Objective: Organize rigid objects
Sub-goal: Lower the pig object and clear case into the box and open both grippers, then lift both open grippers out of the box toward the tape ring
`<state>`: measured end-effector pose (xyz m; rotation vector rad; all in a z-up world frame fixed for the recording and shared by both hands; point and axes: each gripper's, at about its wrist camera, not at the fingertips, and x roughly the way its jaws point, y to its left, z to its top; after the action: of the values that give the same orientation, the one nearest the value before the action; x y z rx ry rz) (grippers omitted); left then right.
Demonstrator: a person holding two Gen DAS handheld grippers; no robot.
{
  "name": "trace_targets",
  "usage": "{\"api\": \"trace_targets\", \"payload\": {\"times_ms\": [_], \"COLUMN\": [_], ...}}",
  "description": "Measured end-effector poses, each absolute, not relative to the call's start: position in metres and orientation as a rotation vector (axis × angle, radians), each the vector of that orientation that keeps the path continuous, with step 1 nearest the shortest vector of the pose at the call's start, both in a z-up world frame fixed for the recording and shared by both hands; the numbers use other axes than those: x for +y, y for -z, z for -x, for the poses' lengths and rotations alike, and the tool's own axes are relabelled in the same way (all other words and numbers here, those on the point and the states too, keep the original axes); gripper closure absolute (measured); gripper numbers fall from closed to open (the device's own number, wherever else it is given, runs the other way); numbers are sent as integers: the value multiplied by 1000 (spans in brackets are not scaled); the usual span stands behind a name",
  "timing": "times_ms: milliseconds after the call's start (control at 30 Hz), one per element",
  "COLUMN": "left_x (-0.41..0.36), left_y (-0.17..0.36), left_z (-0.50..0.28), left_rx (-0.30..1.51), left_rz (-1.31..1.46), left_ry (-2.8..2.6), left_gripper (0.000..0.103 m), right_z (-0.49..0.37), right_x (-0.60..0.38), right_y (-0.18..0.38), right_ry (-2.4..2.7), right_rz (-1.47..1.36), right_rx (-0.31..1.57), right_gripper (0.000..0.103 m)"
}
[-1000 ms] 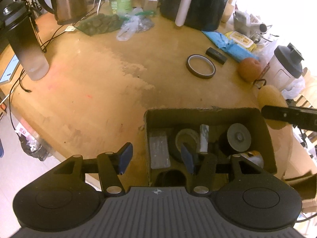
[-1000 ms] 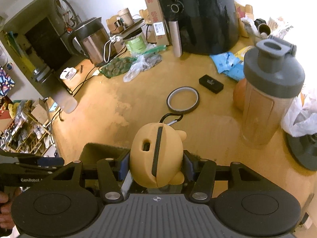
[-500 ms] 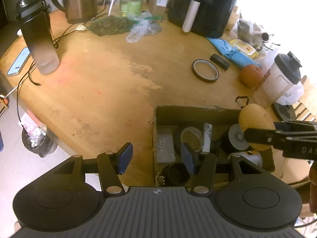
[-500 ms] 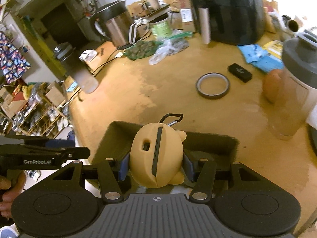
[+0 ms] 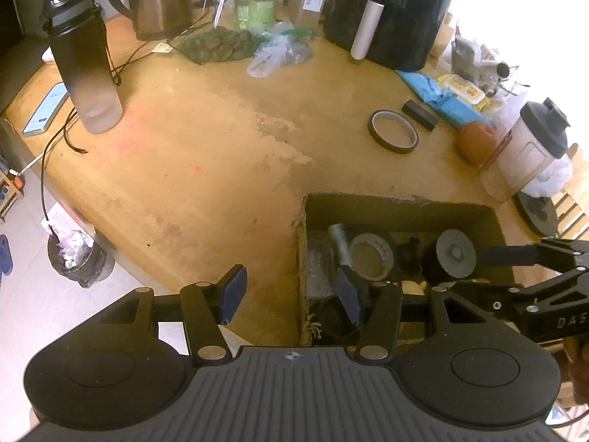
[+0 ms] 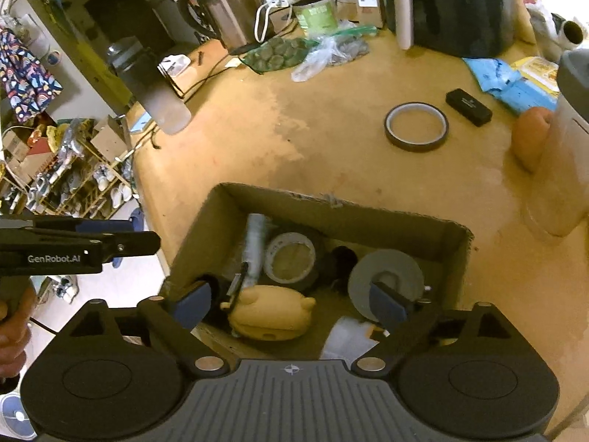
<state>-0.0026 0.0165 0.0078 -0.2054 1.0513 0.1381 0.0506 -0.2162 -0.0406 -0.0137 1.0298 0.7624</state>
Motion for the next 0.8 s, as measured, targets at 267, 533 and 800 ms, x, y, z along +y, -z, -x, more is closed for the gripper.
{"api": "trace_targets", "payload": {"times_ms": [267,533,800], "left_x": [8,-2,-9], "left_y": [-2,2,5], "left_z": [-5,-17,-29], "left_rx": [1088,1119,1128], "left_rz": [180,162,140], "left_ry": [-110,-52,-25], "left_gripper": [50,50,50], "right_z": [-56,-58,-69], "right_x": [-224,-234,-249], "right_y": [46,47,41], "right_ry": [-661,-625,-543], "right_rz": [62,32,2], "right_rx": [1052,1049,1003], "right_gripper": [0,0,0]}}
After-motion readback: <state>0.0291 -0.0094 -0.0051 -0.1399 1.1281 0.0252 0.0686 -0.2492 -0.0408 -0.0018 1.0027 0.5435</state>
